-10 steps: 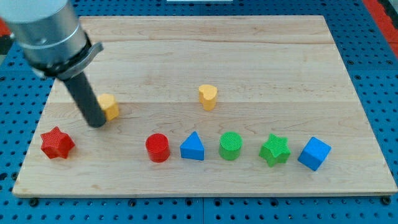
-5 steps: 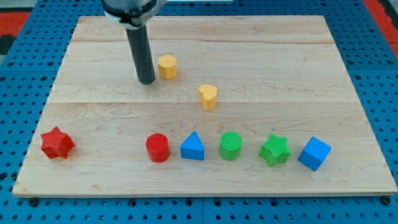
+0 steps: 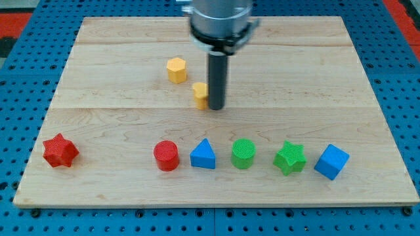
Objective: Push the yellow heart into the yellow hexagon
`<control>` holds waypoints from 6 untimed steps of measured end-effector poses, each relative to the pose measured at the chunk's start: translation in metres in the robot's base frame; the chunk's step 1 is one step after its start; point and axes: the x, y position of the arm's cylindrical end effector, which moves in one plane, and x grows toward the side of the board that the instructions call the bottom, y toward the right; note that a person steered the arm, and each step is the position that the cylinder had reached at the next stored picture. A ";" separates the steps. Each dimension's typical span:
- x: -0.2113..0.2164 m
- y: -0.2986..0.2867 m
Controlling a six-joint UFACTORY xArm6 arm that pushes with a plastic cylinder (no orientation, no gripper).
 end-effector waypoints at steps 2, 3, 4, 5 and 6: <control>0.008 -0.014; -0.001 -0.050; -0.042 -0.067; -0.064 -0.075; -0.084 -0.070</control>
